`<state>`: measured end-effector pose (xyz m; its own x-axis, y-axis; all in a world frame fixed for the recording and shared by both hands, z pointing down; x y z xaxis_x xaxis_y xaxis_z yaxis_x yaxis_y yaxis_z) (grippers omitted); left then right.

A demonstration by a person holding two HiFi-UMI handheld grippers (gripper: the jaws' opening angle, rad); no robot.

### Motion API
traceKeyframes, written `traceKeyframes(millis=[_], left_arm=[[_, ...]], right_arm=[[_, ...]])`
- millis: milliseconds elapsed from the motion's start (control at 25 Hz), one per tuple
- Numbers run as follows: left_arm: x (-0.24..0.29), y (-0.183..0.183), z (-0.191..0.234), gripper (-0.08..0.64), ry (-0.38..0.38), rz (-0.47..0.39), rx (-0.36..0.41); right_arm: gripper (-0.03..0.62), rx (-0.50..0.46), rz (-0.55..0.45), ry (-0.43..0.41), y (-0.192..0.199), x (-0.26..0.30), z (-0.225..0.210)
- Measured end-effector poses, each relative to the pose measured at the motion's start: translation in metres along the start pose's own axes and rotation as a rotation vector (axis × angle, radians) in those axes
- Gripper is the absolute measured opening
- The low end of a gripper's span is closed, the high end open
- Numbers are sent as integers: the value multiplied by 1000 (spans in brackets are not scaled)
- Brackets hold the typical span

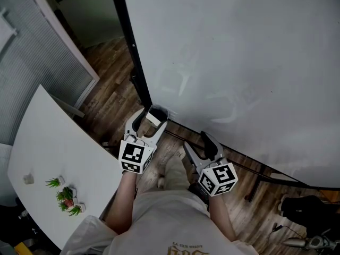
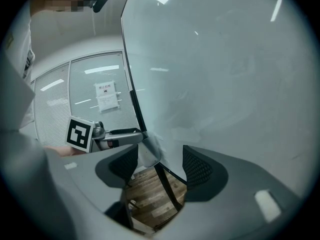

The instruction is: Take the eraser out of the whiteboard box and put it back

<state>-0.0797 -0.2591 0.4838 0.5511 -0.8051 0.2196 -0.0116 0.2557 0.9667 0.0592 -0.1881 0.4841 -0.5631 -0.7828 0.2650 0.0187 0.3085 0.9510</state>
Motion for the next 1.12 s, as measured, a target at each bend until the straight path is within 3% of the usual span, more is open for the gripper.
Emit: traceKeyframes(millis=[480, 840, 1120], left_arm=[[3, -3, -6, 259, 6, -27, 30], [2, -3, -5, 262, 4, -68, 21], [4, 0, -4, 264, 26, -51, 28]], right_arm=[[278, 16, -1, 14, 1, -1, -7], [275, 20, -1, 13, 3, -3, -7], [270, 20, -8, 18, 2, -3, -9]])
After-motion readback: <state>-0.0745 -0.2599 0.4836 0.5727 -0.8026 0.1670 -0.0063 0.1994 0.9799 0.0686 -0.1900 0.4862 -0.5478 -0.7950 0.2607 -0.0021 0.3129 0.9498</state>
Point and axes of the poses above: the fingertips, and each gripper's own axes: x forward along the fingers, z to its left, y out of its underside, the point moved 2 cm from there along -x, backward along the fingers, and after that the axes turned 8 degrees about -x, right-handed, at the moved point
